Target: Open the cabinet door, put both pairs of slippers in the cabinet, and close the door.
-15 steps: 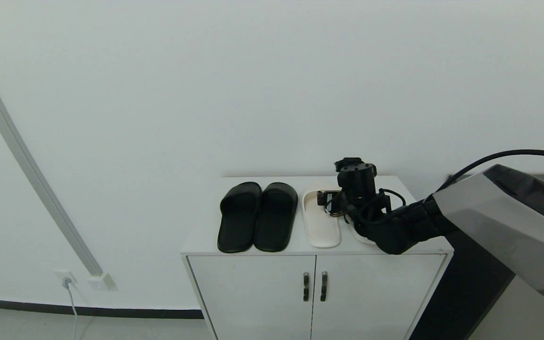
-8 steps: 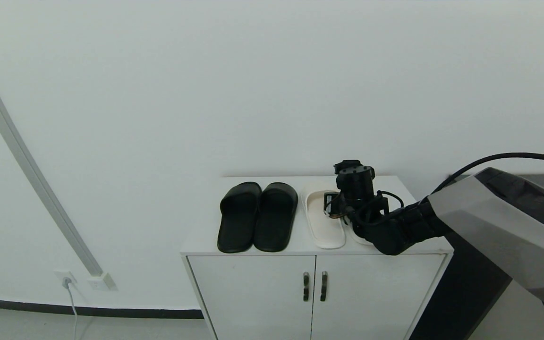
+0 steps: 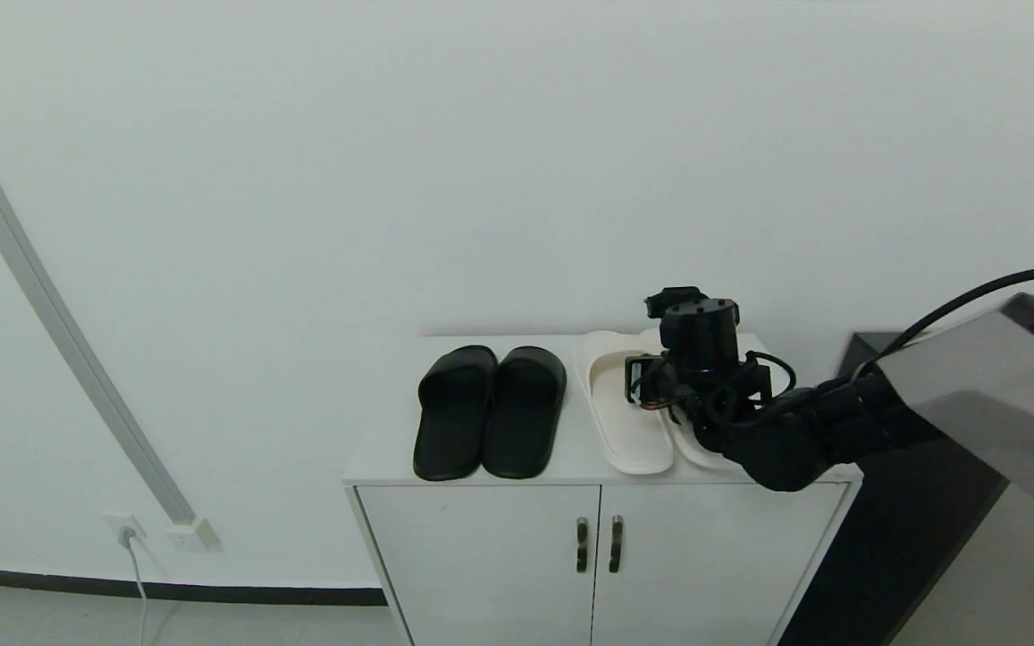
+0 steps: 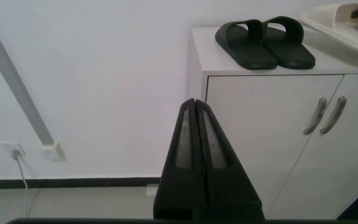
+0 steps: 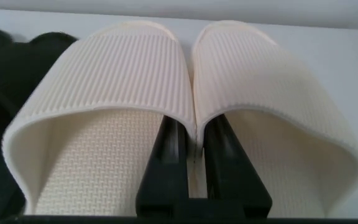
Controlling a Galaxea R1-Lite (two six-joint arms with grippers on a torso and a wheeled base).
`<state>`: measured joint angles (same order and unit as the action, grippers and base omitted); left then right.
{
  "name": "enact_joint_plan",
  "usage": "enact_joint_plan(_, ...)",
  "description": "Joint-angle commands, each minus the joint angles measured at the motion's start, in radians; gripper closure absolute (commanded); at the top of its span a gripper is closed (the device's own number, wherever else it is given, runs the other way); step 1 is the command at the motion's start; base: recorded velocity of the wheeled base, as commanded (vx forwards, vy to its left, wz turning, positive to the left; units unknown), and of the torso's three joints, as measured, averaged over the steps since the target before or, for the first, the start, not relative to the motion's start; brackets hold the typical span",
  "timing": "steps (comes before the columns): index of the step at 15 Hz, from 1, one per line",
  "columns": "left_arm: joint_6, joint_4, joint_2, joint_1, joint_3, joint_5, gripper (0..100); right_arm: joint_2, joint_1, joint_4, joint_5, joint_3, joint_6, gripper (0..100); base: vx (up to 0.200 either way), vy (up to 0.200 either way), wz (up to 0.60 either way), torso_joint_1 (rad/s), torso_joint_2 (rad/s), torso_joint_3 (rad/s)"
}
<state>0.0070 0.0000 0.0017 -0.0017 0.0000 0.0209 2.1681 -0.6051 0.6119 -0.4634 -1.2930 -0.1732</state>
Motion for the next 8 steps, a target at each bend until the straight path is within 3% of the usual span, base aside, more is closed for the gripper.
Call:
enact_joint_plan(1, -0.001, 0.0, 0.0, 0.0, 0.0, 0.001, 100, -0.145, -0.042, 0.031, 0.002, 0.13, 0.006, 100, 0.0, 0.0, 0.0, 0.0, 0.0, 0.0)
enact_joint_plan(3, 0.001, 0.0, 0.0, 0.0, 0.0, 0.001, 100, -0.24, -0.082, 0.1, 0.026, 0.299, 0.018, 100, 0.0, 0.0, 0.0, 0.0, 0.0, 0.0)
enact_joint_plan(8, 0.001, 0.0, 0.0, 0.0, 0.0, 0.001, 100, -0.453, -0.113, 0.184, 0.282, 0.61, 0.096, 100, 0.0, 0.0, 0.0, 0.0, 0.0, 0.0)
